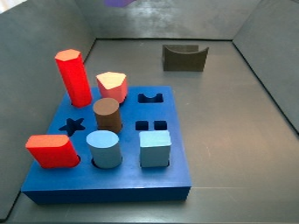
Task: Pick up the double-square object. Move up. Place the double-square object on the fixture. Regrasp the double-square object. Move to above the board. Insert the double-square object.
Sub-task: Place the double-square object on the fixture.
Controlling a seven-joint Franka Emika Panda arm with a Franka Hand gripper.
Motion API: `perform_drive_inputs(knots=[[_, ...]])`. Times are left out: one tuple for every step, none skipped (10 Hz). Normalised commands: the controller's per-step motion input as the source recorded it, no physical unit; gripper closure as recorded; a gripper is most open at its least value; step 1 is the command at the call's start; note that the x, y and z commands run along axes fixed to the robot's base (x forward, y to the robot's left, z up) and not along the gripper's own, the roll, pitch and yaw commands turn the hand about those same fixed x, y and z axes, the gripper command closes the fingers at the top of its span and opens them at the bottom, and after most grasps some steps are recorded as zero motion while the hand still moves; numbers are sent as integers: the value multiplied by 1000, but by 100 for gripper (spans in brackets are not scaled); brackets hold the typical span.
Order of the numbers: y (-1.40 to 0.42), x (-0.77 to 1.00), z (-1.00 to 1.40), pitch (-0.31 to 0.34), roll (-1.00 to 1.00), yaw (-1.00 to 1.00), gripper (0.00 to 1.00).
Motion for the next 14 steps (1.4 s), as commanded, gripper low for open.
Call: perform_drive_inputs(knots=[[-1000,997,-94,121,71,1000,100],[-928,1000,-80,135,90,1000,100],[-802,1000,-58,126,89,712,100],[-658,1000,-49,125,86,432,100],[-575,1000,-43,124,87,328,100],[-397,1000,-34,127,89,183,100],[-301,1000,-28,130,93,113,100],[-231,1000,-20,134,103,71,100],[-180,1000,-14,137,111,57,100],[-145,967,-14,141,116,54,100],[-76,832,-2,149,129,48,100],[-52,779,-1,153,134,47,100],[-31,658,-2,159,144,47,100],[-30,612,-5,160,147,47,100]])
